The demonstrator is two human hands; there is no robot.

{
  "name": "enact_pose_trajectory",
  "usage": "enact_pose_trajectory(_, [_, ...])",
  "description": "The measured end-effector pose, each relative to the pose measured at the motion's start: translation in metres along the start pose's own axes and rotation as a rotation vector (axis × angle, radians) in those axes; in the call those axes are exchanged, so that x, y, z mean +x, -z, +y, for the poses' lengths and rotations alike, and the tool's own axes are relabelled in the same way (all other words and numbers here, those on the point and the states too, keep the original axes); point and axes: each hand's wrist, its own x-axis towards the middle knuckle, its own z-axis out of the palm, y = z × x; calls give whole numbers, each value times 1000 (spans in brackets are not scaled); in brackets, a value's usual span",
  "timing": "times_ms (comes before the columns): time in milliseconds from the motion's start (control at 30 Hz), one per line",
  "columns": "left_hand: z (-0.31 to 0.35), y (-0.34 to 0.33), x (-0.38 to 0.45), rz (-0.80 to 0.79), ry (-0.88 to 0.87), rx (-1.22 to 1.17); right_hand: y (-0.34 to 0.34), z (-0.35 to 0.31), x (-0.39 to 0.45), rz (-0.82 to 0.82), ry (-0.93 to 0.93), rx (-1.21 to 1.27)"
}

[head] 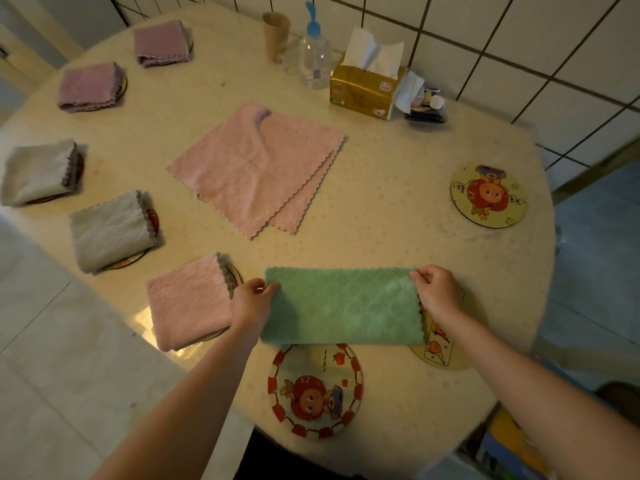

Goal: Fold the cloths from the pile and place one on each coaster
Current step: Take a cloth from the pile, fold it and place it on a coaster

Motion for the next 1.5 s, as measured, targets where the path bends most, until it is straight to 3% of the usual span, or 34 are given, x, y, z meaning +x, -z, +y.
enact_pose_trajectory(100, [6,-1,-10,113,-94,73,4,-4,-6,47,77,-22])
enact_pose_trajectory(200, [2,-3,-39,165,-408,256,13,0,-26,71,306,-132])
enact_pose_trajectory(300, [-19,-10,-69,9,-732,451,12,13,-58,39,568,-316])
enact_pose_trajectory(433, [-56,-31,-92,-297,-984,816,-7,42,-109,-43,845,-520])
enact_pose_trajectory(533, [-77,-38,-92,-339,-967,988,-13,64,-127,-169,864,-677])
enact_pose_trajectory(667, [-92,-30,-84,-249,-1022,1131,-6,74,-127,-128,807,-738])
enact_pose_trajectory(1067, [-100,7,-69,-203,-892,1145,-3,38,-100,-291,863,-897])
enact_pose_trajectory(1500, [-94,7,-68,-260,-875,1065,3,27,-81,-216,936,-857])
